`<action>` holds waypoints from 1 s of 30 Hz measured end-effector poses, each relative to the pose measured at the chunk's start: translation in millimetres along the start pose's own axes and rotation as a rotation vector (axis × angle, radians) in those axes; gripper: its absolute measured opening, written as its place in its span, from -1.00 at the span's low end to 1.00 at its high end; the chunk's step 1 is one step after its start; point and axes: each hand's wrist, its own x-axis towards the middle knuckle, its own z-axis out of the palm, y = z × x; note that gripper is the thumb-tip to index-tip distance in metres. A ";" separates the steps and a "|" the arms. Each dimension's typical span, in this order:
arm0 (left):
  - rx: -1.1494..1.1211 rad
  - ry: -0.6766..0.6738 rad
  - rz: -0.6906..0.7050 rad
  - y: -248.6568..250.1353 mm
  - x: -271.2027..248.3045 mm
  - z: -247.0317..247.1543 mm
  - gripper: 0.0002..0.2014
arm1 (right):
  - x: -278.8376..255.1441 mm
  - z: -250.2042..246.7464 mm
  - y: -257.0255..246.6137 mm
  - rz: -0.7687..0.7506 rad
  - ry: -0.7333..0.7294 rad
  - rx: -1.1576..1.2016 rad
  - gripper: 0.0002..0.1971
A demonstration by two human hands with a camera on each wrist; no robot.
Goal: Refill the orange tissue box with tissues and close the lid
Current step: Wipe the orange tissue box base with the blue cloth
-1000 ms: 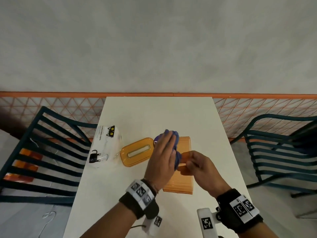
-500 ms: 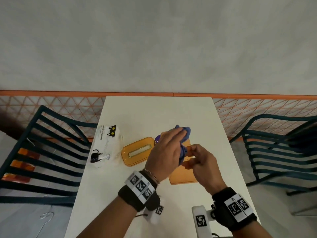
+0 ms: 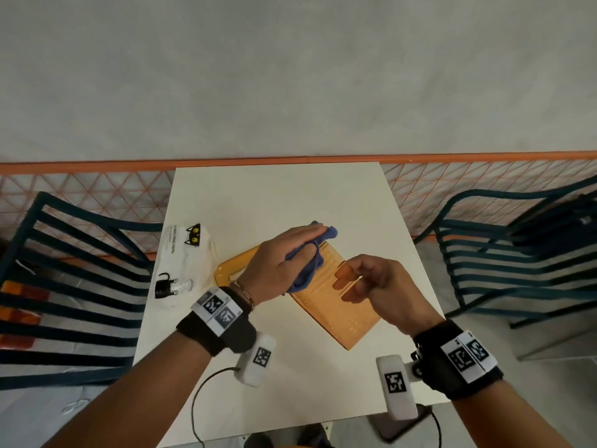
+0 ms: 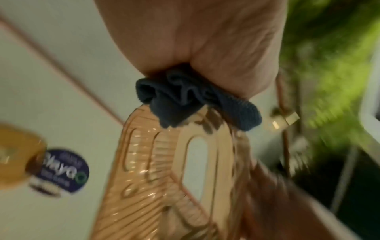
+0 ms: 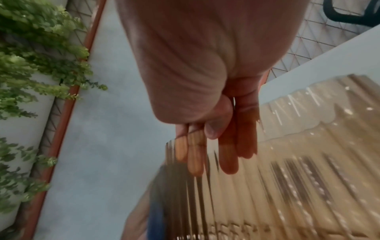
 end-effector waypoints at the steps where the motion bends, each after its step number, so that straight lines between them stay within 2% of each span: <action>1: -0.124 -0.006 -0.147 -6.5 4.2 -2.8 -0.65 | -1.4 0.1 0.5 0.006 -0.009 0.016 -0.31; 3: -0.222 -0.067 -0.389 -18.0 11.4 -9.2 -0.69 | -4.0 -0.5 4.0 0.011 -0.011 0.055 -0.36; 6: -0.422 -0.179 -0.536 -26.6 7.8 -13.6 -0.53 | -9.5 -6.4 11.5 0.007 -0.008 0.154 -0.45; 8: -0.609 -0.089 -0.645 -25.6 -1.7 -12.6 -0.33 | -12.6 -11.5 14.8 -0.001 -0.009 0.241 -0.53; 10: -0.673 -0.028 -0.649 -23.4 -15.4 -4.2 -0.34 | -14.2 -15.4 18.0 -0.007 -0.009 0.322 -0.60; 12: -0.762 0.031 -0.638 -22.8 -27.6 8.1 -0.57 | -14.8 -18.5 21.4 0.010 -0.004 0.384 -0.62; 14: -0.914 0.075 -0.696 -14.5 -35.0 13.1 -0.77 | -15.9 -20.1 24.5 0.032 -0.020 0.421 -0.65; 16: -0.882 0.101 -0.675 -17.1 -33.9 6.8 -0.75 | -17.7 -21.1 24.6 0.025 -0.056 0.423 -0.81; 17: -0.837 0.109 -0.639 -16.1 -30.8 -0.3 -0.66 | -18.7 -21.0 21.4 0.009 -0.090 0.418 -0.91; 19: -0.851 0.016 -0.563 -7.4 -23.6 -15.5 -0.45 | -18.4 -19.4 13.9 -0.014 -0.132 0.379 -0.73; 21: -0.971 -0.050 -0.487 1.8 -18.3 -26.3 -0.49 | -16.9 -16.7 3.8 -0.034 -0.154 0.348 -0.70; 24: -1.012 -0.036 -0.497 13.5 -12.1 -35.9 -0.48 | -13.7 -13.4 -6.0 -0.094 -0.189 0.320 -0.55; 25: -1.031 -0.015 -0.516 16.3 -11.5 -35.2 -0.47 | -12.0 -12.4 -9.6 -0.100 -0.173 0.338 -0.49; 26: -0.956 0.061 -0.509 16.1 -11.7 -30.7 -0.52 | -8.9 -12.2 -9.4 -0.101 -0.146 0.375 -0.46; 27: -0.895 0.136 -0.503 18.8 -12.4 -26.9 -0.64 | -6.2 -11.8 -8.8 -0.081 -0.121 0.423 -0.45; 28: -0.898 0.186 -0.523 22.8 -14.7 -23.9 -0.74 | -2.7 -12.4 -6.1 -0.051 -0.096 0.472 -0.49; 30: -0.944 0.188 -0.571 19.6 -19.6 -16.0 -0.78 | 4.0 -12.0 -5.5 0.047 -0.044 0.613 -0.77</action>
